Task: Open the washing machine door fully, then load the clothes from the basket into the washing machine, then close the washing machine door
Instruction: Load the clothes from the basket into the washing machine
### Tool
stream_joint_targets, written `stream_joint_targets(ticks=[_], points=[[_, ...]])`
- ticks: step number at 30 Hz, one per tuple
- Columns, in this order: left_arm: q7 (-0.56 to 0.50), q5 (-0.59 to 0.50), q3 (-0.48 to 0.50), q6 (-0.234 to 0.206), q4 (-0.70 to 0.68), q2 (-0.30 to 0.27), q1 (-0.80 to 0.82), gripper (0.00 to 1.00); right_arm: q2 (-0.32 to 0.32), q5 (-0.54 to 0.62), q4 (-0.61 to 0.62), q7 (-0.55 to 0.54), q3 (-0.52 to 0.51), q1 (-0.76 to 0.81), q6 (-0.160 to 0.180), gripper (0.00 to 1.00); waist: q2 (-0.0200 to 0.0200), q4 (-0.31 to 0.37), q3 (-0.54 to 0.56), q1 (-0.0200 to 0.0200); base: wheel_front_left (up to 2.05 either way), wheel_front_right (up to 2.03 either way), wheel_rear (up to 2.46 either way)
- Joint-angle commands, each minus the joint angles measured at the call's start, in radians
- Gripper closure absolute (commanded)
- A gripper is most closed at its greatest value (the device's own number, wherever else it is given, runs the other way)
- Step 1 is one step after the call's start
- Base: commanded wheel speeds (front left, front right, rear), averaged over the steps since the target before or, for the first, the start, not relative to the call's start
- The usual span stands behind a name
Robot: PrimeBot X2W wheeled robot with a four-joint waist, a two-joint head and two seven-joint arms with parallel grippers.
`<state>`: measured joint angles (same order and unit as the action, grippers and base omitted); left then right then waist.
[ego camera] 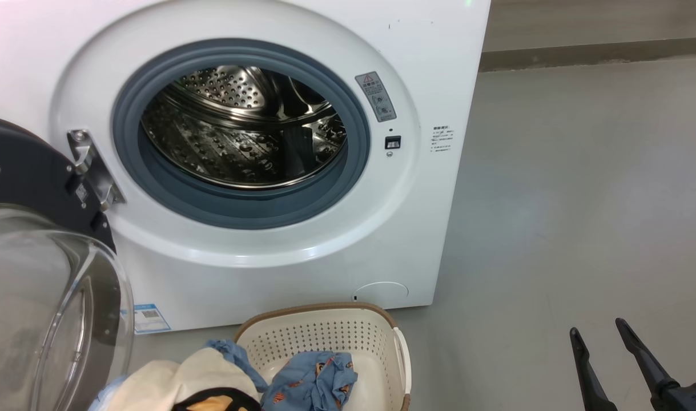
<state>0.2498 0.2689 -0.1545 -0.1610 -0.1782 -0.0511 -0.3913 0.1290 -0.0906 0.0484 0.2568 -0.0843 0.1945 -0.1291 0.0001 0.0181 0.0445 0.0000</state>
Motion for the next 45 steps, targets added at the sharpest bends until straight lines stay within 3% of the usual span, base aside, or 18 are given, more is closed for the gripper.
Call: stream_joint_targets(ticks=[1,16,26,34,45], points=[[0.012,-0.012,0.034,0.009,-0.039,0.001,0.033,1.0,0.022,0.014,0.029,0.005,0.02,-0.018,-0.002,0.0,-0.0001,0.004,-0.003,0.0,0.0,0.0,0.0],[0.012,-0.024,0.035,0.019,-0.015,0.001,0.13,1.0,0.01,-0.007,0.025,0.005,0.044,-0.049,-0.002,0.0,-0.0001,0.077,-0.073,0.0,0.0,0.0,0.0],[0.012,-0.089,0.048,-0.006,0.128,-0.012,0.441,1.0,-0.014,-0.064,0.028,0.005,0.079,-0.174,-0.002,0.0,-0.0001,0.221,-0.288,0.0,0.0,0.0,0.0],[-0.012,-0.128,0.132,-0.041,0.238,-0.108,0.704,1.0,-0.033,-0.116,-0.004,0.005,0.102,-0.255,-0.002,0.0,-0.0001,0.349,-0.427,0.0,0.0,0.0,0.0],[-0.034,-0.152,0.23,-0.044,0.408,-0.292,1.025,1.0,-0.047,-0.16,-0.044,0.005,0.156,-0.285,-0.002,0.0,-0.0001,0.476,-0.545,0.0,0.0,0.0,0.0]])
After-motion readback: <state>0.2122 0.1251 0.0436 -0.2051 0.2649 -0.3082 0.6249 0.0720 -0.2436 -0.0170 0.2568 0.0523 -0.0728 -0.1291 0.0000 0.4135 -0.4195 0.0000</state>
